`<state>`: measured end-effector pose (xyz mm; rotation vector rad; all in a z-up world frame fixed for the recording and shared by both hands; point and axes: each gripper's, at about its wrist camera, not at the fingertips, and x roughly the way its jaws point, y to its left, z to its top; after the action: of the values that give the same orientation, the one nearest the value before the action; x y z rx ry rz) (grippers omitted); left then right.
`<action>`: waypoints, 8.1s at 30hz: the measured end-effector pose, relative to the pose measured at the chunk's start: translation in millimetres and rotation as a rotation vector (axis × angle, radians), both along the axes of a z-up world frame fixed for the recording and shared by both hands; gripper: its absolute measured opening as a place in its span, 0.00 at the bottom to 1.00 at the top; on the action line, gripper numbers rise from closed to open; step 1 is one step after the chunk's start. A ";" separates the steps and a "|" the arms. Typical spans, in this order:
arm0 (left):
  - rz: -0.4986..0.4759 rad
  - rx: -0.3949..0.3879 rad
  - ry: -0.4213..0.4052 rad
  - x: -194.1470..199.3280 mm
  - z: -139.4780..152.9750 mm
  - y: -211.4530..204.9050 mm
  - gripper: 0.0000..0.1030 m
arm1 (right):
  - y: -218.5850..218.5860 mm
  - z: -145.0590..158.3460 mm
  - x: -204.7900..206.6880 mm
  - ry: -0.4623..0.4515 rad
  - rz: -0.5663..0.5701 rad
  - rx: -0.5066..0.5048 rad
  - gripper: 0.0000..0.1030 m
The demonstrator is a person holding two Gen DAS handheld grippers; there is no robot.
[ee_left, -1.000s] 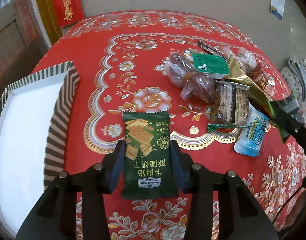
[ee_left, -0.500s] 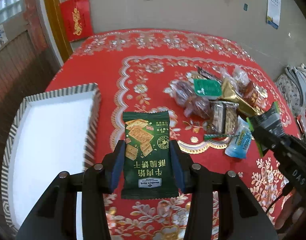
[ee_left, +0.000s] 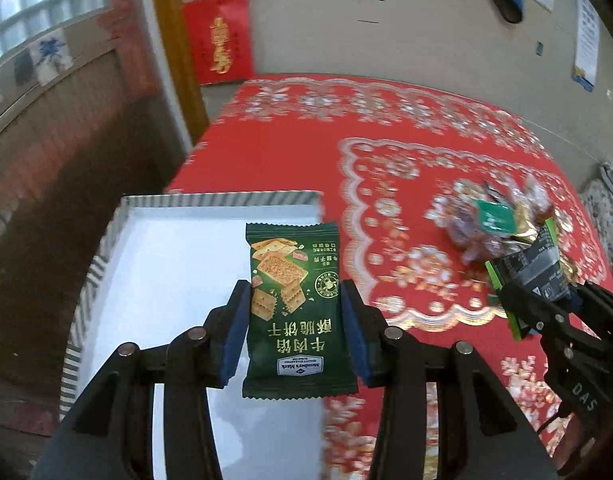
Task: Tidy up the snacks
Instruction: 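Carry both packets to the white tray and open both tools to release, then move both tools back toward the snack pile, then grasp the clear cookie packet with the left tool while the right tool grasps the blue sachima packet, then carry both packets to the white tray and open both tools to release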
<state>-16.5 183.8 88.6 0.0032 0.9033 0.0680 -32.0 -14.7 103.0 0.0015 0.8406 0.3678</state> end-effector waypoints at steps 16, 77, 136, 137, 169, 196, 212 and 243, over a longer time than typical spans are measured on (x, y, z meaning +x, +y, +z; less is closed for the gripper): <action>0.171 0.011 0.066 37.5 -26.2 103.3 0.41 | 147.0 -10.0 42.4 0.084 0.275 -0.037 0.31; -0.041 -0.121 0.033 -14.5 1.8 -12.8 0.72 | -54.7 -6.3 -18.4 0.033 -0.050 -0.022 0.72; -0.250 -0.188 0.171 59.0 -69.5 -194.5 0.49 | -158.3 -40.8 -31.3 0.130 -0.227 0.085 0.73; -0.244 -0.183 0.175 56.9 -68.6 -190.9 0.49 | -155.8 -41.6 -28.1 0.134 -0.232 0.082 0.73; -0.140 -0.175 0.142 13.3 -62.7 -102.0 0.49 | -93.0 -63.4 28.2 0.164 -0.201 -0.181 0.44; -0.120 -0.114 0.031 -13.0 -26.0 -78.9 0.49 | -54.0 -19.7 -7.0 0.058 -0.126 -0.137 0.30; -0.019 -0.126 -0.017 -33.1 -8.9 -10.5 0.49 | 36.2 -6.6 -10.3 0.019 0.019 -0.153 0.30; 0.204 -0.099 0.054 -54.8 -43.4 130.1 0.49 | 188.0 -23.5 -6.3 0.061 0.290 -0.175 0.30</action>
<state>-71.3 313.9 45.2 -0.1803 0.9584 0.2134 -38.3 173.3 79.5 -0.2749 0.9341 0.5673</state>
